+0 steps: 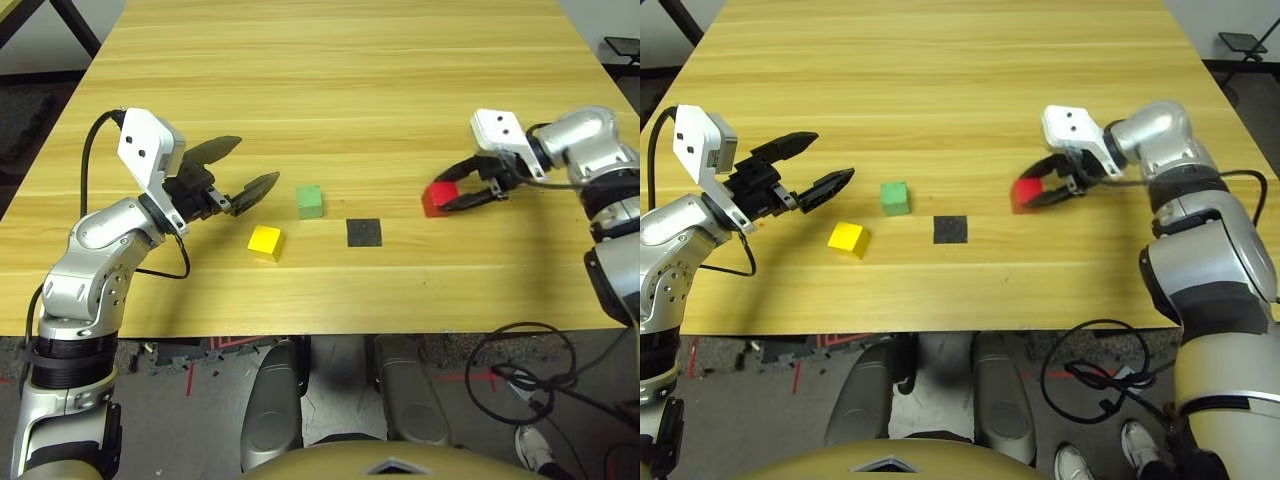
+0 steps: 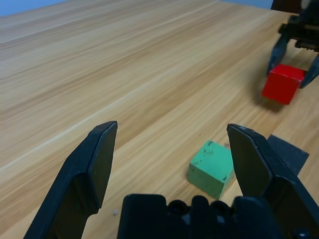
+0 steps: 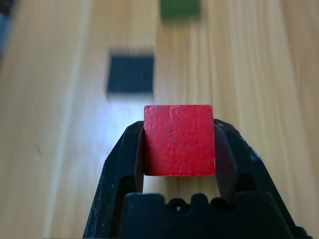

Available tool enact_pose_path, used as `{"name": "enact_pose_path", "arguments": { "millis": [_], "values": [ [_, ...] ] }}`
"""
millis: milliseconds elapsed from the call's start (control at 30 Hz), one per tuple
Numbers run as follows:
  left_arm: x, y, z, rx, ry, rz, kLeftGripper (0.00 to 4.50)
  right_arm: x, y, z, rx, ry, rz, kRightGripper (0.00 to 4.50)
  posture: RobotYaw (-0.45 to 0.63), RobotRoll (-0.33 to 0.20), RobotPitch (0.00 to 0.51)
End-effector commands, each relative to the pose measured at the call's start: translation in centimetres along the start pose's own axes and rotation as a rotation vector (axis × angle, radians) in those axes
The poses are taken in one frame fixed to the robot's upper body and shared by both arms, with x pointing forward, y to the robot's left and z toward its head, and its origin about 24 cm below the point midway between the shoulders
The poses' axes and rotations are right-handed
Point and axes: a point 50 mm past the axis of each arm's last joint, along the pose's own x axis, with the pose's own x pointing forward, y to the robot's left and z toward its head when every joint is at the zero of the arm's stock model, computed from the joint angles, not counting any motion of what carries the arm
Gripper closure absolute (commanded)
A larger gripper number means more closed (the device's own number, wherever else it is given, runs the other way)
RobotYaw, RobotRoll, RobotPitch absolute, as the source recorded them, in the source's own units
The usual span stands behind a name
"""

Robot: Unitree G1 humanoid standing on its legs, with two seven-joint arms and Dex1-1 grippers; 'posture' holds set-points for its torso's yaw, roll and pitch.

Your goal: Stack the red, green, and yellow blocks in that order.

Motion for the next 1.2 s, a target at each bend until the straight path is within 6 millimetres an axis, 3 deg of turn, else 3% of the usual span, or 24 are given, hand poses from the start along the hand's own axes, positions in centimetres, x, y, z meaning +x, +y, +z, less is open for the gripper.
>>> {"name": "enact_pose_path", "arguments": {
  "millis": [33, 300, 533, 1200],
  "values": [
    [0.5, -0.4, 0.2, 0.002, 0.005, -0.016, 0.0, 1.8, 1.4, 1.8, 0.019, -0.027, 0.115, 2.49, 0.44, -0.033, 0.21],
    [0.9, -0.6, 0.3, -0.001, 0.016, -0.028, 0.0, 4.1, 3.2, 3.2, -0.005, 0.083, 0.151, 2.49, 0.46, -0.038, 0.219],
    [1.1, -0.7, 0.5, 0.002, 0.009, -0.017, 0.0, 5.5, 2.7, 2.4, -0.023, 0.155, 0.091, 2.49, 0.49, -0.044, 0.227],
    [1.0, -1.2, 0.8, 0.014, 0.024, -0.019, 0.0, 7.7, 3.3, 1.5, -0.01, 0.121, 0.096, 2.49, 0.52, -0.036, 0.238]
  ]
}}
